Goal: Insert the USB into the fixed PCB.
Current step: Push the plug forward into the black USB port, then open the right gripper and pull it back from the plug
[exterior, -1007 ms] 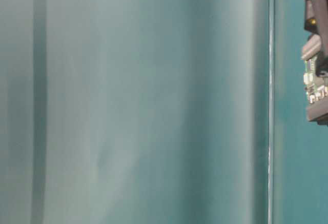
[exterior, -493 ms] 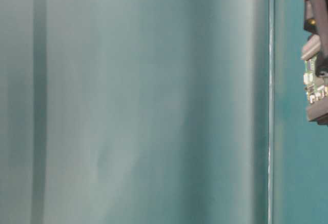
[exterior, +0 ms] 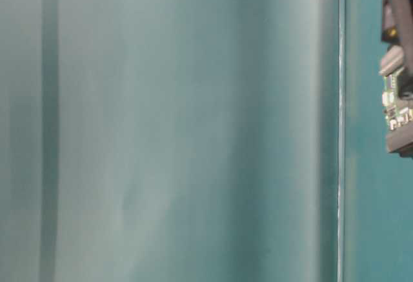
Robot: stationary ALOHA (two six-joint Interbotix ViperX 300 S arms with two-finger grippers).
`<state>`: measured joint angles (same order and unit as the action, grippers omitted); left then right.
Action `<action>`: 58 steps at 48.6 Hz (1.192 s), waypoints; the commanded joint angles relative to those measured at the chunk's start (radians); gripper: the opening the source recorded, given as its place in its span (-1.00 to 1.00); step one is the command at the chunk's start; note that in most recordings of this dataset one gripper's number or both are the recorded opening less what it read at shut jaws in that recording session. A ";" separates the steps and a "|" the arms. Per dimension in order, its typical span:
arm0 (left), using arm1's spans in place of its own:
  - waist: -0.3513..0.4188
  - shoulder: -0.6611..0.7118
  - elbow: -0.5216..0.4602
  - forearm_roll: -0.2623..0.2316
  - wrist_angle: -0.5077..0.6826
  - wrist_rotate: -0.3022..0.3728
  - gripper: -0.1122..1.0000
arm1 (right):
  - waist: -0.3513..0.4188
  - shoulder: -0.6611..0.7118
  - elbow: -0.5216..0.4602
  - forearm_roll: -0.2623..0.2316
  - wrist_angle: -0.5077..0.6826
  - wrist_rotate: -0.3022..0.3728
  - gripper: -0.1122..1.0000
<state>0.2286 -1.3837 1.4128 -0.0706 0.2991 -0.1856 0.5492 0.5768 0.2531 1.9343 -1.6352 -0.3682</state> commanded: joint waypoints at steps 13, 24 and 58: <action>0.002 0.009 -0.011 0.003 -0.003 -0.006 0.53 | -0.003 -0.052 -0.011 -0.003 0.015 -0.002 0.25; 0.003 0.009 -0.011 0.003 -0.003 -0.006 0.53 | 0.028 -0.052 -0.026 -0.003 0.015 0.002 0.25; 0.002 0.009 -0.011 0.003 -0.003 -0.006 0.53 | 0.044 -0.133 0.054 0.014 0.074 -0.043 0.27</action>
<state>0.2286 -1.3837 1.4128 -0.0706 0.3007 -0.1856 0.5906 0.5062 0.2961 1.9512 -1.5585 -0.3958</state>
